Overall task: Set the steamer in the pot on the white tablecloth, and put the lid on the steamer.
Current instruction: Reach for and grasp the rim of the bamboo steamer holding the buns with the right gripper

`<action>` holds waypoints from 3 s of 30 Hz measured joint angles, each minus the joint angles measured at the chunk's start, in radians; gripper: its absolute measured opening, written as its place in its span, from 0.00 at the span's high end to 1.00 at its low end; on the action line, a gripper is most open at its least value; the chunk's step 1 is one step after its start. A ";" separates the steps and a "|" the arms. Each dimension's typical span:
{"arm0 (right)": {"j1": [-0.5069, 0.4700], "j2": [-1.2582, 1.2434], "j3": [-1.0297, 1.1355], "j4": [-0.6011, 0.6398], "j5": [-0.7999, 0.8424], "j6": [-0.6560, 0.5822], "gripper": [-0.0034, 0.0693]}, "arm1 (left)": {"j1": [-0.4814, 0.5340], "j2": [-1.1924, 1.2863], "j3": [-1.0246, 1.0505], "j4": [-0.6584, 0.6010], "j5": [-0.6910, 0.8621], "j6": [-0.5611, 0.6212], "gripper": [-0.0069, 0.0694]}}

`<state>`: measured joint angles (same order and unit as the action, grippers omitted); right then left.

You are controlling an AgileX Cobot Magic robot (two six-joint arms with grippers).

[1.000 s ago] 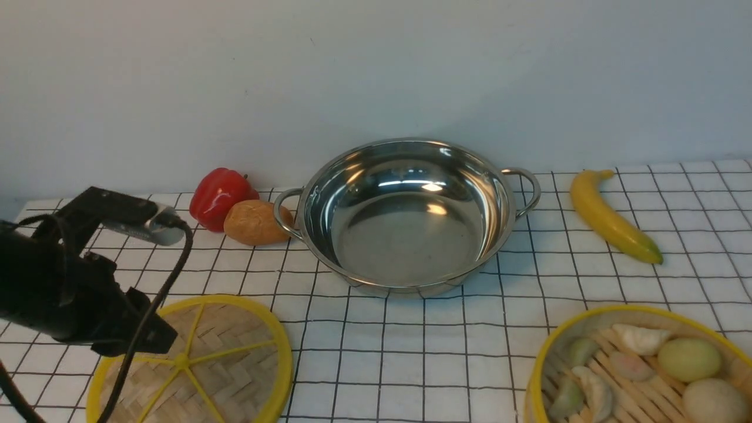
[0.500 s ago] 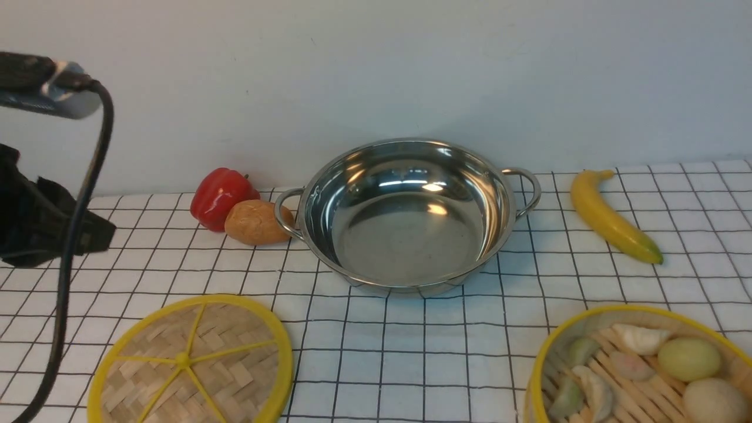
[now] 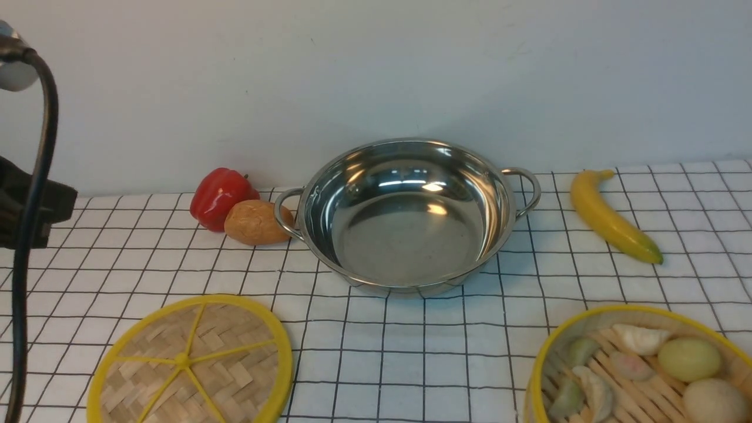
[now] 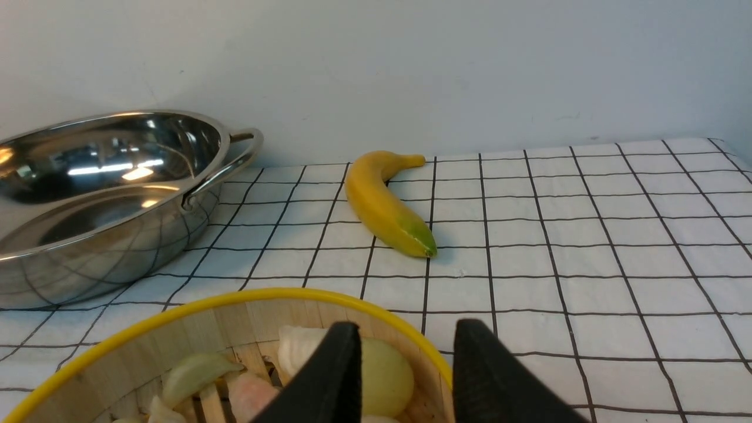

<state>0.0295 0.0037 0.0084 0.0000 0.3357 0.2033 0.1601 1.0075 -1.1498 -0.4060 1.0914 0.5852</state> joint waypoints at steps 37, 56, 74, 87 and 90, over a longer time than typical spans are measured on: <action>0.102 0.039 -0.261 0.211 -0.010 0.205 0.62 | 0.000 0.008 0.000 -0.050 -0.125 -0.010 0.60; 0.289 0.828 -0.735 0.307 0.732 -0.413 0.57 | 0.000 0.008 0.000 -0.050 -0.125 -0.010 0.59; 0.449 1.205 -0.739 0.303 0.633 -0.601 0.33 | 0.000 0.008 0.000 0.425 -0.135 -0.342 0.69; 0.659 1.386 -0.741 0.101 0.566 -0.311 0.33 | 0.000 0.008 0.000 0.457 -0.177 -0.402 0.67; 0.659 1.399 -0.741 0.098 0.563 -0.307 0.33 | 0.000 0.008 0.001 0.446 -0.177 -0.402 0.66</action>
<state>0.6882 1.4024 -0.7324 0.0981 0.8984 -0.1037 0.1601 1.0151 -1.1487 0.0399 0.9140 0.1833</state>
